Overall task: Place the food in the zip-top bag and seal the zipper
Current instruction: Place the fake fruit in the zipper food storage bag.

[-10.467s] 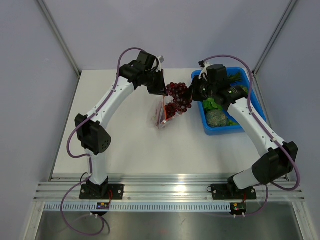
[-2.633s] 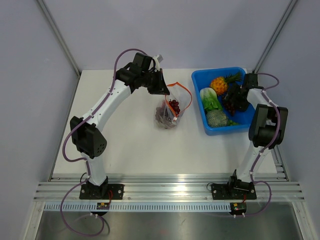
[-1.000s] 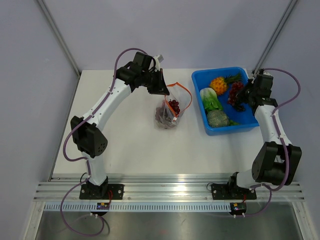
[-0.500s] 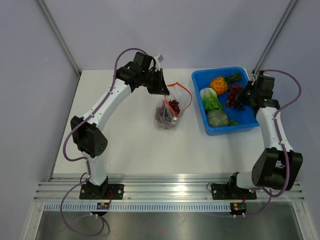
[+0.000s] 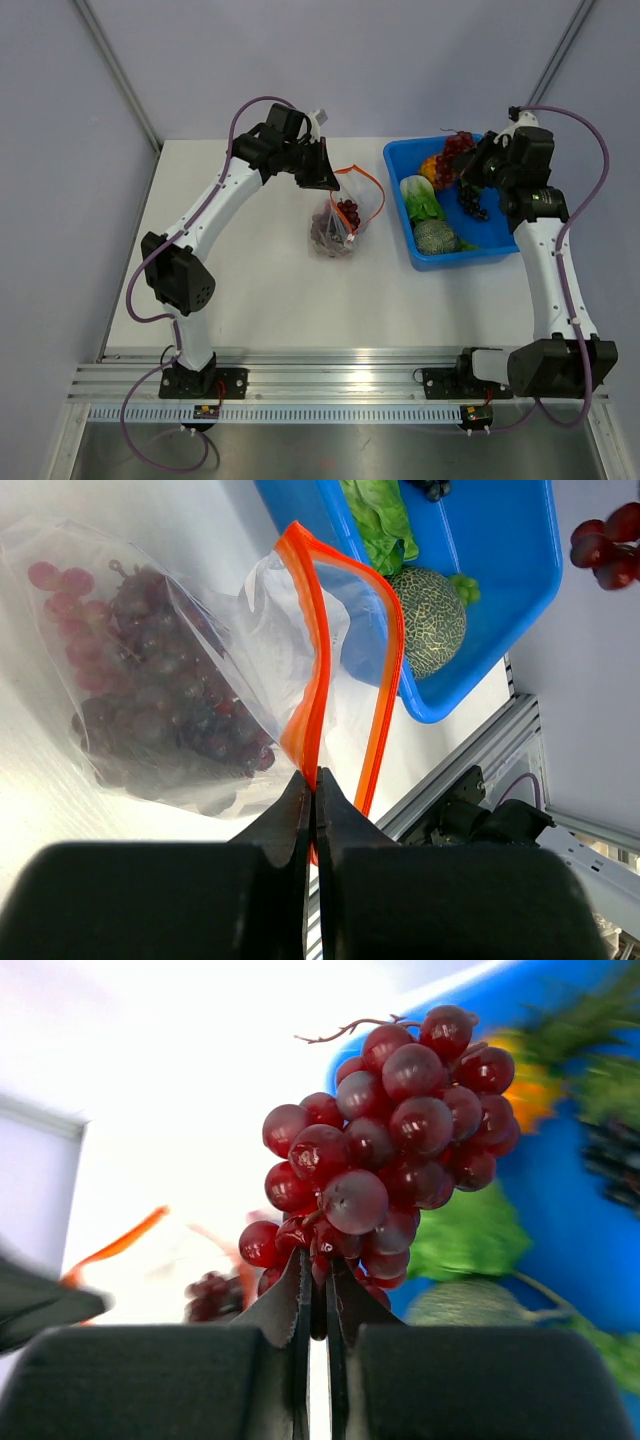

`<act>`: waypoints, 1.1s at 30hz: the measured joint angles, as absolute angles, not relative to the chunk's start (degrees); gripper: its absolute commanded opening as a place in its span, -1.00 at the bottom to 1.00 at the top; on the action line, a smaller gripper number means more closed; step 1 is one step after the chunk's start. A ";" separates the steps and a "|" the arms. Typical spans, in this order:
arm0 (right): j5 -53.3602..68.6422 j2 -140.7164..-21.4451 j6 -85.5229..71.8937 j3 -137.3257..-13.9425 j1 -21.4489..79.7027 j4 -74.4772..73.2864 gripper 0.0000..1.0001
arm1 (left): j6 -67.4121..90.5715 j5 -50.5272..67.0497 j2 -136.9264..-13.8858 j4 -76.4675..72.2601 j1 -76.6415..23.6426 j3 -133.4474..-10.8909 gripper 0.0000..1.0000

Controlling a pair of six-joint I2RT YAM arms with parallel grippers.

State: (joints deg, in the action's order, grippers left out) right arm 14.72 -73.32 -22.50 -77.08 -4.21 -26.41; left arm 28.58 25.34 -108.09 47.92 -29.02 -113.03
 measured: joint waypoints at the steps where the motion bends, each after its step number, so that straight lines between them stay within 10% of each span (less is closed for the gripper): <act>1: 14.81 -73.12 -22.50 -78.22 -2.44 -26.41 -1.00 | 28.58 25.39 -108.09 47.92 -29.02 -113.03 -1.00; 33: 19.49 -78.81 -27.11 -76.51 27.88 -22.33 -1.00 | 29.45 27.03 -108.31 47.83 -28.01 -113.03 -1.00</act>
State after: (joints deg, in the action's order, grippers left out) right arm 19.49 -78.81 -27.11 -76.51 27.88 -22.33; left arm 29.45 27.03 -108.31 47.83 -28.01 -113.03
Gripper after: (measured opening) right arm 0.069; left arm 0.007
